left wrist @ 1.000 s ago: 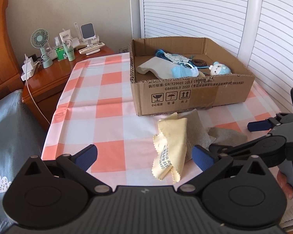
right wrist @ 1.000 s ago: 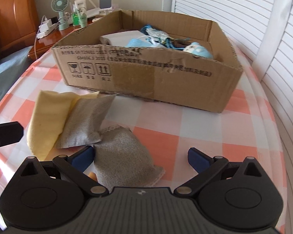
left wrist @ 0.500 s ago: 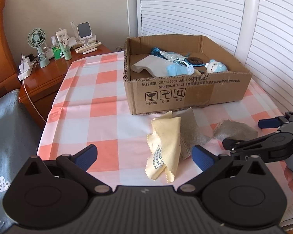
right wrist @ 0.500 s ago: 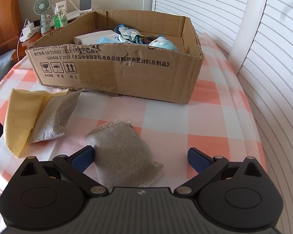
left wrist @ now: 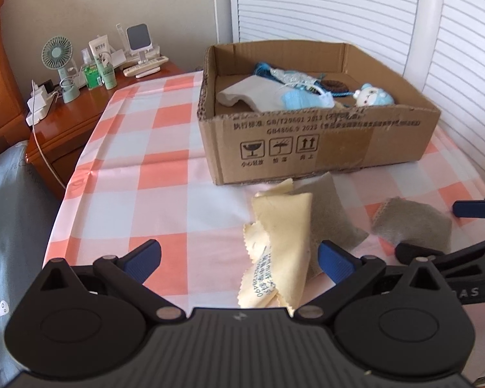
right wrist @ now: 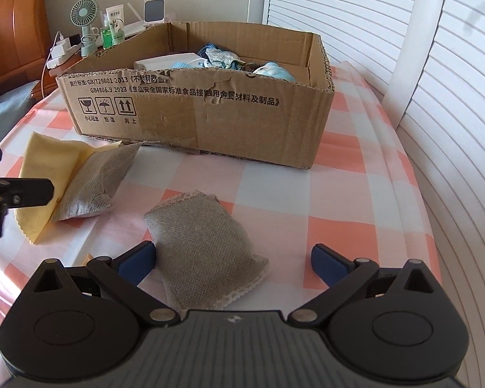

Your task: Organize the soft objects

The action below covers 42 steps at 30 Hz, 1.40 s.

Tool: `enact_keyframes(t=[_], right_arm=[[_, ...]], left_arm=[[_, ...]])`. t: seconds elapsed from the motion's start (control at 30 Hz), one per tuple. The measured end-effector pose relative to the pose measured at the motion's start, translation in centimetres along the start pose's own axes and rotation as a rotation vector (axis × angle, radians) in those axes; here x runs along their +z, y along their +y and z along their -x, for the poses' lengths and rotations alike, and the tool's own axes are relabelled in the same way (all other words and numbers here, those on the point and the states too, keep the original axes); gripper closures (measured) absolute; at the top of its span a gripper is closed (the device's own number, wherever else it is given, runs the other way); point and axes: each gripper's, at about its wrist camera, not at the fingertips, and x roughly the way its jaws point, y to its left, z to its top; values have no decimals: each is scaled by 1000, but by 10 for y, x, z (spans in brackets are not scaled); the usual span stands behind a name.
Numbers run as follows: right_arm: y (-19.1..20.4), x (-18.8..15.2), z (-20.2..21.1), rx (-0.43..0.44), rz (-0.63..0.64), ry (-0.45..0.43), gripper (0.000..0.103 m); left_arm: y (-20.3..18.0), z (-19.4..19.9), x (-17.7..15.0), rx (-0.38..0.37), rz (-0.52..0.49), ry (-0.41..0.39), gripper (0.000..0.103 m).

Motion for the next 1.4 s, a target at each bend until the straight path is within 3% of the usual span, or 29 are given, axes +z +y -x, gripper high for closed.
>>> enact_keyframes(t=[0.37,0.83,1.17,1.27,1.4], right_arm=[[0,-2,1,2,2,-17,0],[0,-5,2,1,6,-39,0],[4,-6,3,45,65,-62,0],[7,-4,1,77,92,-67,2],[10,0,3,123,120,-72,17]], left_arm=[[44,2,-12,118,95,10,1],[16,-7,-16,-5,-8,-35,1],[20,-20,-10,-42,39,-36,10],[22,-22,-7,-60,65,-34,18],[22,-25,-3,-85,92,-31,31]])
